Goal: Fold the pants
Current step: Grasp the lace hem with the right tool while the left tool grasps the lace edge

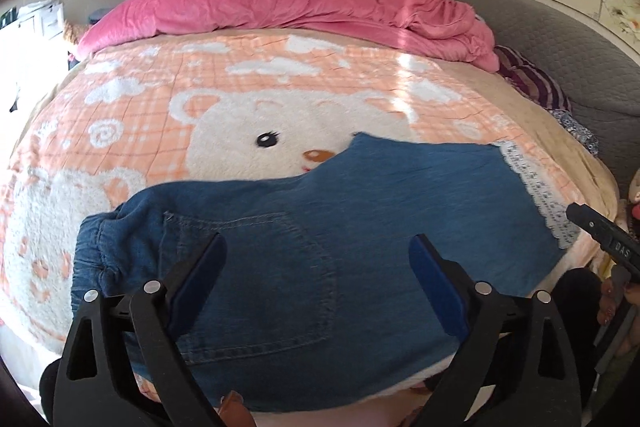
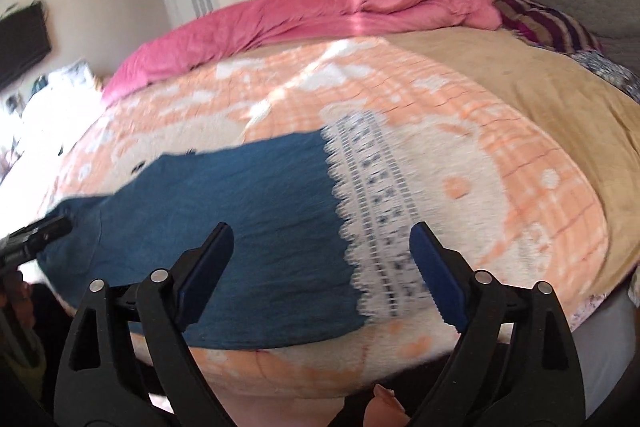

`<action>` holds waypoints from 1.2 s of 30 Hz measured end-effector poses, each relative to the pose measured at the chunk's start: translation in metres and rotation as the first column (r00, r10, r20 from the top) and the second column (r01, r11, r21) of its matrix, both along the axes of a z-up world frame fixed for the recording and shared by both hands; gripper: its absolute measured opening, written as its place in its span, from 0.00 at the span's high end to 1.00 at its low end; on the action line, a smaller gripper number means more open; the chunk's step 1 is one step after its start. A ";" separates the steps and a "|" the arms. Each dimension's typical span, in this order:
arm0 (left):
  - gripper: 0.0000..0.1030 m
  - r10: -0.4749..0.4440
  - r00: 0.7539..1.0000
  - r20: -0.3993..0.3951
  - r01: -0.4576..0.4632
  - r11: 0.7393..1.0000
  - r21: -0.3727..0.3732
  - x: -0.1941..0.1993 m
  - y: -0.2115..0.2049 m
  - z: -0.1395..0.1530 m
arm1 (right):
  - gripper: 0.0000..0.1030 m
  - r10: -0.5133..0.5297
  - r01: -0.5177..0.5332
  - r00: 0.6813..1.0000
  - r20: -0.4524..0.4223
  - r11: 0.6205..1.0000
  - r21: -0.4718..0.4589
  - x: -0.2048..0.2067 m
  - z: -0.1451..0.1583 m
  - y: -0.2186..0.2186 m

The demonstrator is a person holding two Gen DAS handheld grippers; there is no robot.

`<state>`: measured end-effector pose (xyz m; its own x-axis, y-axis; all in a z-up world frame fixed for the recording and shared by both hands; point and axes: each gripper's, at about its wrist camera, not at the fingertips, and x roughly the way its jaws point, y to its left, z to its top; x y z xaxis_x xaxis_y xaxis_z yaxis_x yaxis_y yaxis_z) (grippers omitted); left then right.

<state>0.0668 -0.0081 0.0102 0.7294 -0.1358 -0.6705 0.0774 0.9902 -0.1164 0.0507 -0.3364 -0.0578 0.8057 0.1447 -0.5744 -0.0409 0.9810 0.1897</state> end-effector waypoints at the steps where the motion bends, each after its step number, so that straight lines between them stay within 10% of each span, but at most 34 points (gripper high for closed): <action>1: 0.11 -0.015 1.000 0.002 0.015 1.000 0.000 -0.001 -0.006 0.003 | 0.16 -0.030 0.029 1.000 0.009 0.999 0.025 -0.003 0.002 -0.009; 36: 0.05 -0.378 0.919 -0.116 0.394 0.896 0.204 0.131 -0.224 0.012 | 0.09 -0.084 0.106 0.990 -0.110 0.971 0.213 0.008 -0.041 -0.052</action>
